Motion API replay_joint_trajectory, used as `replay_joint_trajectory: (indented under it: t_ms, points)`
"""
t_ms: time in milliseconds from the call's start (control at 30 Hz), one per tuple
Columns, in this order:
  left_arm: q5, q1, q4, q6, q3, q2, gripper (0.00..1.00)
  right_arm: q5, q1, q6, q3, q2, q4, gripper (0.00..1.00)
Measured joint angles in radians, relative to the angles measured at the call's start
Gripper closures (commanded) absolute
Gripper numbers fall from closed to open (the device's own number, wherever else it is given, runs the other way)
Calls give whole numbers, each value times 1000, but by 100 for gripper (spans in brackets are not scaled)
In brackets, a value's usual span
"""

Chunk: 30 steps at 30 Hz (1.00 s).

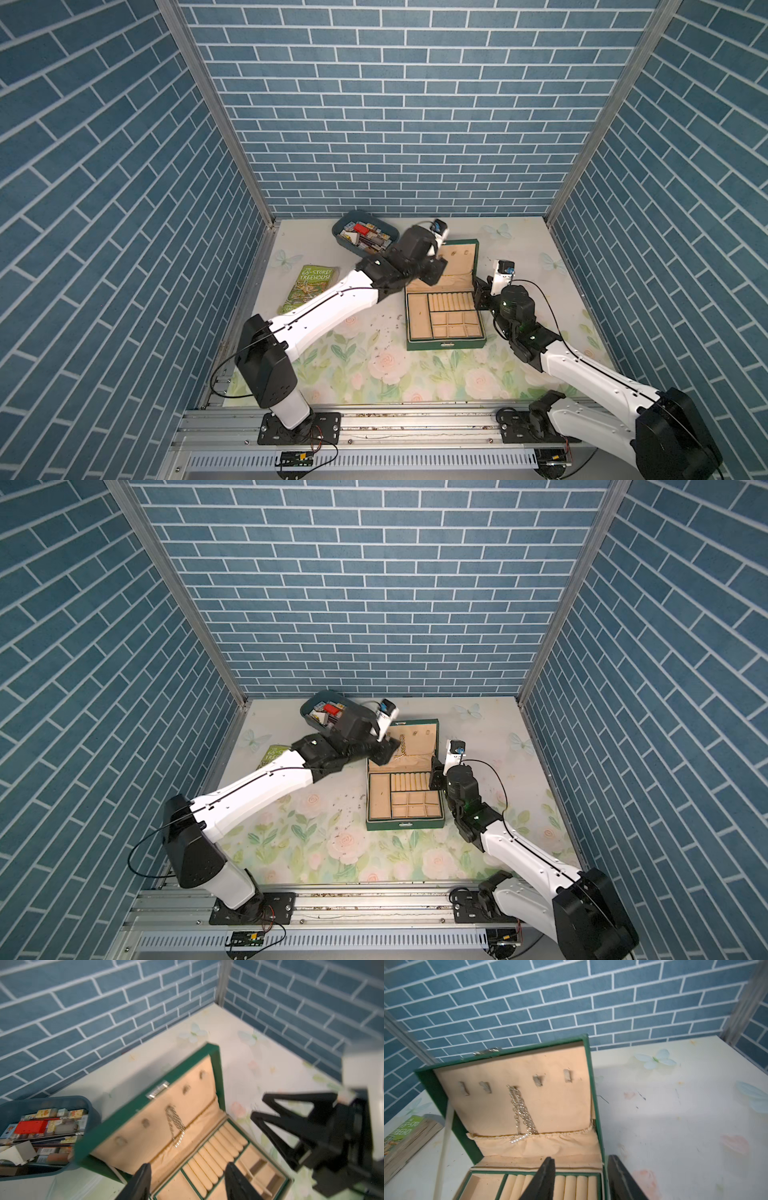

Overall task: Put jewelry chain into jewelry box
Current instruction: Adjust the necklace in the storage slot.

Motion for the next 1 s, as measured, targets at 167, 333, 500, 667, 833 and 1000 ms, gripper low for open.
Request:
replay_joint_trajectory:
  t_ms: [167,333,500,667,833,1000]
  points:
    - [-90,-85,-95,64,52,170,45,31,-29,78,-23,-34,-70,54]
    - [-178,-85,-164,74,187,321,45,33,-58,119,-44,-89,-107,54]
    - [-270,-88,-195,73,262,380,46,31,-92,137,-75,-145,-129,54]
    - [-338,-90,-239,64,312,415,47,21,-120,140,-94,-158,-136,54]
    - [-368,-92,-277,61,352,454,49,6,-128,140,-94,-151,-134,54]
    - [-388,-92,-309,58,395,508,49,-5,-129,140,-94,-137,-135,54]
